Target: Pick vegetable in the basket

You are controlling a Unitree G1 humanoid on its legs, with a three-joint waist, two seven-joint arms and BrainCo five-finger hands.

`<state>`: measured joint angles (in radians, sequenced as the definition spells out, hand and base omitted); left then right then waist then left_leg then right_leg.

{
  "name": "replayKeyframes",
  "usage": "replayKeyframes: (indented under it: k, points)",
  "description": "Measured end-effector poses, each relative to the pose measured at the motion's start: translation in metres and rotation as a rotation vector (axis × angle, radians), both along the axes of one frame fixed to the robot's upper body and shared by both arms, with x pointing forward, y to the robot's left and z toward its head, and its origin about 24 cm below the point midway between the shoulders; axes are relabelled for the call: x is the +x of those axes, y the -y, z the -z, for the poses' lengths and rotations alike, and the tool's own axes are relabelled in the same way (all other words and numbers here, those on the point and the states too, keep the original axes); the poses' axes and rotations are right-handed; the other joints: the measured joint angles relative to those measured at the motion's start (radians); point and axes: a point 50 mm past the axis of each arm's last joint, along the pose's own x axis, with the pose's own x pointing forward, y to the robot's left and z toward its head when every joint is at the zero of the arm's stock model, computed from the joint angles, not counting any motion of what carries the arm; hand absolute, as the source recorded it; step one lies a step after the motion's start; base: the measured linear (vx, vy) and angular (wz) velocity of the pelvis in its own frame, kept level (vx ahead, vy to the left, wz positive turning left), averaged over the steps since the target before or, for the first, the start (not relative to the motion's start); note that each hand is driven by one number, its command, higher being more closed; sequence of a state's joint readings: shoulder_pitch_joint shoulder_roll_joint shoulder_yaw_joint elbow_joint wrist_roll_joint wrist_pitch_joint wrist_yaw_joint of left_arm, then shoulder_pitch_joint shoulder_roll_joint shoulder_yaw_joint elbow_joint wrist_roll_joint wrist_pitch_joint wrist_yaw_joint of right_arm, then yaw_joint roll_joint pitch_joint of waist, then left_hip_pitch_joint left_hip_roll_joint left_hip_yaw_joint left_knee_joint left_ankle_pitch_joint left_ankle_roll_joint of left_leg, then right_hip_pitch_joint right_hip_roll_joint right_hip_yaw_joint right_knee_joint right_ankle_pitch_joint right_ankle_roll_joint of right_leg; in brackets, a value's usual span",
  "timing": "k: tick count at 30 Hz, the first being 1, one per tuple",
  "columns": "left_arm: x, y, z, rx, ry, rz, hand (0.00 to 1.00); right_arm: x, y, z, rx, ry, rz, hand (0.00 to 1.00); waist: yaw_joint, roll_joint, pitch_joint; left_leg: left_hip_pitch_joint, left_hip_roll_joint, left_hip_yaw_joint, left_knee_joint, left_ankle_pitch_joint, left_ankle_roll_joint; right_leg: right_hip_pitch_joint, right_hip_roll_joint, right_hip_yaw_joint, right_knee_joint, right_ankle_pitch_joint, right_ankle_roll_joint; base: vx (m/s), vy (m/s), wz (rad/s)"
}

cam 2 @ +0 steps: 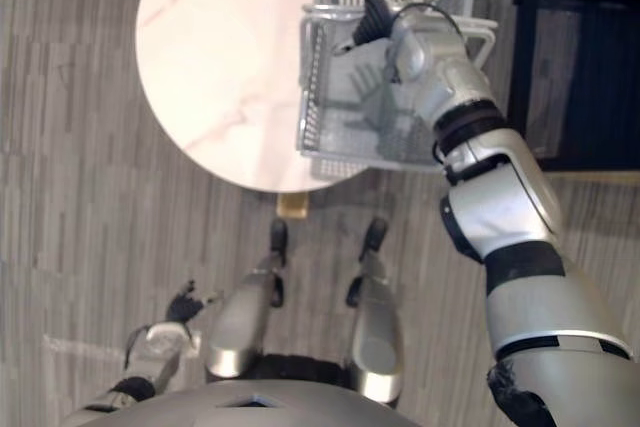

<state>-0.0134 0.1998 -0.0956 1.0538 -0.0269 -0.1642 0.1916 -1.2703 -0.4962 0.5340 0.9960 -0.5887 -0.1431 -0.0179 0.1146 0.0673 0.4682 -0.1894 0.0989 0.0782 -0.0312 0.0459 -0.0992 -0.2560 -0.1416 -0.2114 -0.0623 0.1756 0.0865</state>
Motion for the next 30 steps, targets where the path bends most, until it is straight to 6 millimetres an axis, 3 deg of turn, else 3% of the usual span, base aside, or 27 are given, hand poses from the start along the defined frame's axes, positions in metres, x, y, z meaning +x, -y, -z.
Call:
replayKeyframes:
  k: [19,20,30]
  points:
    - [0.000,-0.008,-0.002,-0.001,0.014,-0.061,0.00,-0.004,-0.014,-0.005,-0.071,0.002,-0.064,0.00,-0.009,-0.034,0.001,0.001,0.008,0.034,-0.002,0.000,0.000,-0.014,0.012,0.033,-0.011,0.016,-0.007,0.02,0.003,-0.05]
    - [0.000,-0.009,-0.002,0.000,0.015,-0.064,0.00,-0.005,-0.015,-0.006,-0.073,0.002,-0.072,1.00,-0.010,-0.039,0.000,0.003,0.010,0.039,-0.002,0.000,0.000,-0.014,0.015,0.036,-0.014,0.019,-0.009,0.02,-0.008,-0.10]
    - [0.000,-0.009,-0.002,0.000,0.014,-0.065,0.00,-0.005,-0.009,-0.008,-0.074,0.002,-0.061,1.00,-0.025,-0.050,0.001,0.002,0.012,0.047,-0.001,0.000,-0.001,-0.018,0.017,0.045,-0.017,0.023,-0.007,0.00,-0.002,-0.02]
